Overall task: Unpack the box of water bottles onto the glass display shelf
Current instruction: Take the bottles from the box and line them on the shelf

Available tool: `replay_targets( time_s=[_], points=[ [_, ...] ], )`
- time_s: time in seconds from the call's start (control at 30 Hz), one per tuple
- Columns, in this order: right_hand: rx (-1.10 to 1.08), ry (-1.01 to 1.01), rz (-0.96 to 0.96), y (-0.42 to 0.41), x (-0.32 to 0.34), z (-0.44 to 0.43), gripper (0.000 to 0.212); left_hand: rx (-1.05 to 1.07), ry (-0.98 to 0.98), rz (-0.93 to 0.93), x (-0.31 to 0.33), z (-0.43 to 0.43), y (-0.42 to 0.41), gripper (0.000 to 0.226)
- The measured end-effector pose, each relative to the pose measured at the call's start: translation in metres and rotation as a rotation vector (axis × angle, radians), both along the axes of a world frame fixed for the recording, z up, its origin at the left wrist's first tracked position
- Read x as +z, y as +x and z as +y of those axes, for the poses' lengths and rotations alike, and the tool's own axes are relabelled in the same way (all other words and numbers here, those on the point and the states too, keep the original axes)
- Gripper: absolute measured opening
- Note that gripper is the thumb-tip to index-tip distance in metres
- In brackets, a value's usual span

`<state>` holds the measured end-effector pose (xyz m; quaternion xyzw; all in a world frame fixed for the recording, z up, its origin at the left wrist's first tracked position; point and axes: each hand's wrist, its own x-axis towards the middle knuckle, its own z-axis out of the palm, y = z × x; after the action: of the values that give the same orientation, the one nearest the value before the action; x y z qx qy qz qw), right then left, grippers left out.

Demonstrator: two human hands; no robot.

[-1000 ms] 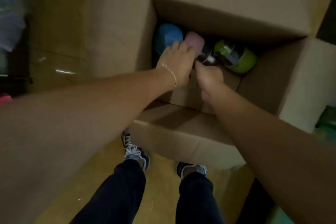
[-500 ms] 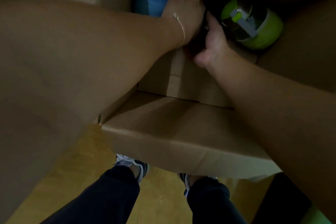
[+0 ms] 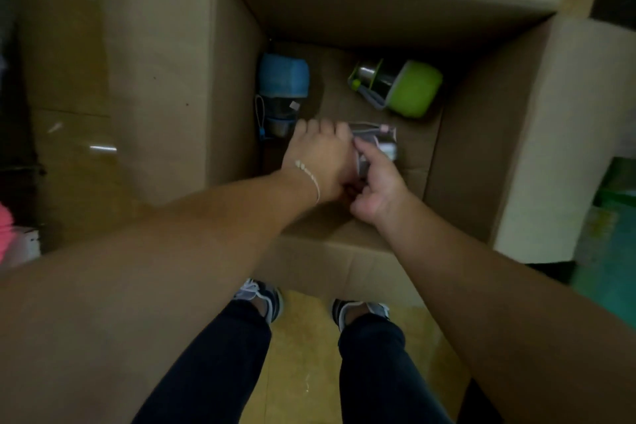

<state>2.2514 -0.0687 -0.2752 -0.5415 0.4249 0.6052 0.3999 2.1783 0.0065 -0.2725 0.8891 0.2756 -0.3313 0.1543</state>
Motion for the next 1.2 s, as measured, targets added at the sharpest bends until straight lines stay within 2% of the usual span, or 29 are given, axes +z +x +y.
replay_targets(
  time_s=[0.1, 0.2, 0.27, 0.33, 0.53, 0.73, 0.8, 0.9, 1.1, 1.2],
  points=[
    [0.052, 0.000, 0.010, -0.004, 0.031, -0.018, 0.029, 0.037, -0.023, 0.017, 0.036, -0.014, -0.011, 0.074],
    [0.118, 0.028, -0.089, -0.009, 0.064, -0.025, 0.054, 0.066, -0.039, 0.020, 0.076, -0.022, -0.016, 0.081],
    [0.153, 0.031, -0.162, -0.006, 0.093, -0.028, 0.082, 0.114, -0.059, -0.010, 0.106, -0.024, -0.016, 0.085],
    [0.176, 0.050, -0.213, 0.001, 0.125, -0.032, 0.095, 0.159, -0.077, -0.048, 0.137, -0.022, -0.015, 0.084],
    [0.317, 0.135, -0.333, 0.029, 0.246, -0.044, 0.088, 0.250, -0.140, -0.151, 0.268, -0.016, -0.004, 0.082],
    [0.329, 0.237, -0.404, 0.045, 0.371, -0.048, 0.090, 0.352, -0.122, -0.305, 0.397, -0.022, 0.013, 0.076],
    [0.320, 0.264, -0.443, 0.045, 0.413, -0.050, 0.084, 0.387, -0.111, -0.358, 0.432, -0.027, 0.015, 0.074],
    [0.300, 0.265, -0.526, 0.043, 0.465, -0.056, 0.062, 0.433, -0.112, -0.438, 0.475, -0.036, 0.012, 0.073],
    [0.304, 0.198, -0.763, 0.028, 0.550, -0.063, 0.051, 0.344, -0.090, -0.513, 0.547, -0.039, 0.003, 0.074],
    [0.257, 0.188, -0.851, 0.020, 0.589, -0.060, 0.054, 0.265, -0.093, -0.582, 0.582, -0.033, -0.001, 0.077]
  ],
)
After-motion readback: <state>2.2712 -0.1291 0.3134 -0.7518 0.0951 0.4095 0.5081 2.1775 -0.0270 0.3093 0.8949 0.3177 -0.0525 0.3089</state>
